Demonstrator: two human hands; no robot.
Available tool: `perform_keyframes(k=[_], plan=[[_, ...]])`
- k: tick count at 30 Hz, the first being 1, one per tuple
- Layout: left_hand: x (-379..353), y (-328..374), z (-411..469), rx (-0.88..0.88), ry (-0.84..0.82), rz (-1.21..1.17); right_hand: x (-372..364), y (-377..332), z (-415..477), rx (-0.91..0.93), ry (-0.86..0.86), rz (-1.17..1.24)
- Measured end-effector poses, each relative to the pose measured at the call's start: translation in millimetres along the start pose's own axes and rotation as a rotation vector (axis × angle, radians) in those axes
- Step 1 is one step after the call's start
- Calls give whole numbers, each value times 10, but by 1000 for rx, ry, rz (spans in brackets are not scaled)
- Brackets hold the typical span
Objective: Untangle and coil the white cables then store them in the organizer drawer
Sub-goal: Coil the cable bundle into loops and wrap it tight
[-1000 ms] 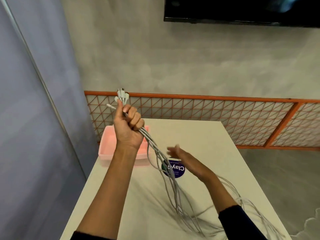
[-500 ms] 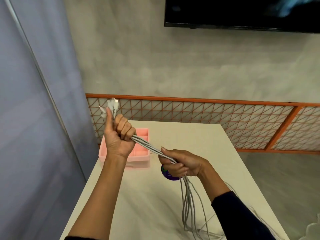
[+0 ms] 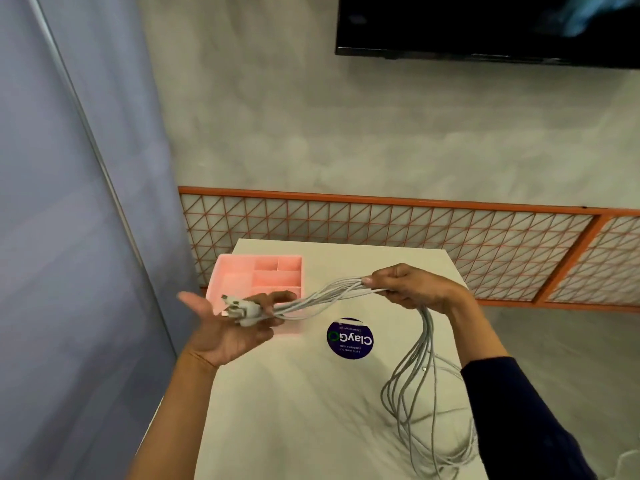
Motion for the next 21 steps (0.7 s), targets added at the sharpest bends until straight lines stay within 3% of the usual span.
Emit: perform_keyframes(k=[2, 4, 5, 7, 9, 13, 16, 19, 21], plan=[[-4, -1, -74, 130, -90, -99, 36, -26, -23, 14, 7, -15], [-41, 1, -58, 252, -61, -93, 72, -59, -27, 36, 19, -53], [-57, -3, -37, 328, 14, 23, 90, -78, -24, 41, 29, -81], [-122, 12, 10, 419, 111, 498, 135, -108, -26, 52, 59, -140], [-221, 16, 44, 468, 111, 891, 192, -133, -42, 65, 98, -188], [-216, -82, 135, 570, 206, 1078, 263, -178, -64, 102, 142, -247], [-198, -195, 206, 681, 136, 1406, 271, -202, -45, 99, 179, -251], [-139, -390, 338, 588, 267, 1585, 260, -253, -35, 94, 217, -202], [-58, -500, 384, 322, 632, 1908, 229, -282, -22, 74, 198, -94]])
Point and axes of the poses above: each hand's wrist, its own z-axis towards the middle knuckle, its own x-axis out of the back of the hand, y = z × x, the point moved 3 cm from there along z, towards the middle knuckle, and after that the axes turned 10 degrees about z, right-handed, at the moved point
